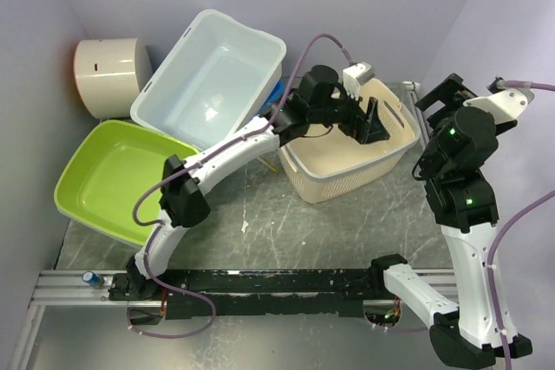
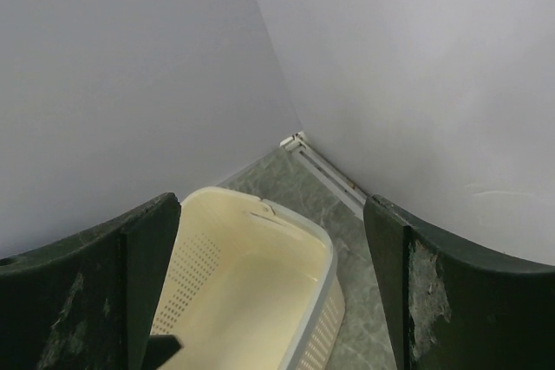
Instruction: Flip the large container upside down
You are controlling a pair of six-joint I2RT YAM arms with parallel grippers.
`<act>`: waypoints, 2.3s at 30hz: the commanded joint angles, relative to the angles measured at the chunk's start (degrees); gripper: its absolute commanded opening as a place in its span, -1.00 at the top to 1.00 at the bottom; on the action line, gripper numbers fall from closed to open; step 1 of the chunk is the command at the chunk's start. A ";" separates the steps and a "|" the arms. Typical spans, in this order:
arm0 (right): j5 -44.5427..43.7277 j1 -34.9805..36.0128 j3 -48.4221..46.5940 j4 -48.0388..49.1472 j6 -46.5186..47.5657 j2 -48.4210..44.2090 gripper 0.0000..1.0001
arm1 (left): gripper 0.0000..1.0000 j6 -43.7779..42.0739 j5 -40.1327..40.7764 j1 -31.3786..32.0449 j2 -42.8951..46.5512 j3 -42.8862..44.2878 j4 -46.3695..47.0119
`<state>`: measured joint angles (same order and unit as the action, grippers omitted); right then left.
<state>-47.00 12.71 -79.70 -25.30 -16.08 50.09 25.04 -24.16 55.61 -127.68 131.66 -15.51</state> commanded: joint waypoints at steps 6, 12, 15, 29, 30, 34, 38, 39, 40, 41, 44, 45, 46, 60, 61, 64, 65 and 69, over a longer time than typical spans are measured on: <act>17.70 0.05 4.79 -2.69 -5.30 3.48 -0.75 | -1.00 0.14 -2.60 -12.63 18.81 -14.25 -7.34; 43.77 0.15 4.92 -9.05 -5.17 17.48 -0.71 | -0.99 -4.27 4.29 -13.49 27.66 -23.24 -14.59; 41.53 0.16 3.40 -14.51 -7.92 23.43 -0.66 | -0.99 -5.86 9.19 -13.44 32.60 -30.09 -14.89; 17.80 -0.46 5.29 -30.05 -26.81 20.97 -0.69 | -1.00 -5.46 1.79 -13.28 23.08 -34.20 -9.81; 17.55 -0.61 5.80 -30.24 -27.19 20.29 -0.69 | -1.00 -5.44 0.80 -13.12 22.06 -34.23 -9.39; 17.04 -2.44 6.79 -31.38 -27.36 19.50 -0.69 | -1.00 -1.95 -1.37 -9.91 19.10 -33.65 -7.72; 21.21 -6.87 8.67 -30.93 -26.66 19.96 -0.69 | -1.00 0.18 -5.60 -4.45 17.06 -32.22 -5.55; 22.94 -8.29 9.39 -30.40 -26.30 19.96 -0.69 | -1.00 0.87 -7.14 -3.76 16.76 -31.72 -4.86; 24.93 -9.44 10.04 -29.97 -26.10 19.96 -0.69 | -1.00 1.43 -8.57 -3.35 16.68 -31.22 -4.28; 26.24 -10.52 10.81 -29.39 -25.89 19.94 -0.69 | -1.00 1.84 -9.42 -3.16 16.86 -30.52 -3.97; 28.76 -12.48 12.83 -27.79 -25.75 20.03 -0.69 | -0.99 2.26 -11.46 -3.17 18.75 -27.94 -3.83; 29.72 -12.79 13.42 -26.73 -25.88 20.12 -0.67 | -0.99 2.09 -12.11 -3.25 19.71 -27.01 -3.98; 30.94 -13.18 14.11 -25.82 -26.12 20.14 -0.64 | -0.99 1.88 -12.39 -3.38 20.68 -26.04 -4.17; 30.03 -23.21 17.36 -20.41 -32.70 24.14 -0.45 | -0.99 -3.99 5.08 -11.83 32.88 -31.90 -14.40; 31.00 -26.18 17.68 -20.51 -32.40 23.91 -0.45 | -0.99 -4.21 5.39 -11.84 33.07 -32.31 -14.84; 34.34 -32.97 19.17 -20.39 -31.08 22.60 -0.45 | -0.99 -4.12 5.36 -11.89 32.75 -33.05 -15.93; 35.02 -33.84 19.22 -20.71 -30.50 22.03 -0.45 | -0.99 -4.00 5.39 -11.87 32.70 -33.31 -16.36; 41.49 -34.07 18.16 -18.36 -24.26 18.12 -0.49 | -0.99 -2.81 5.22 -11.85 33.23 -37.75 -15.40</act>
<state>-11.55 -21.26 -60.66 -45.10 -46.13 72.49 21.87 -20.08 43.51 -94.83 97.38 -30.06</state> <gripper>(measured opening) 0.731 0.997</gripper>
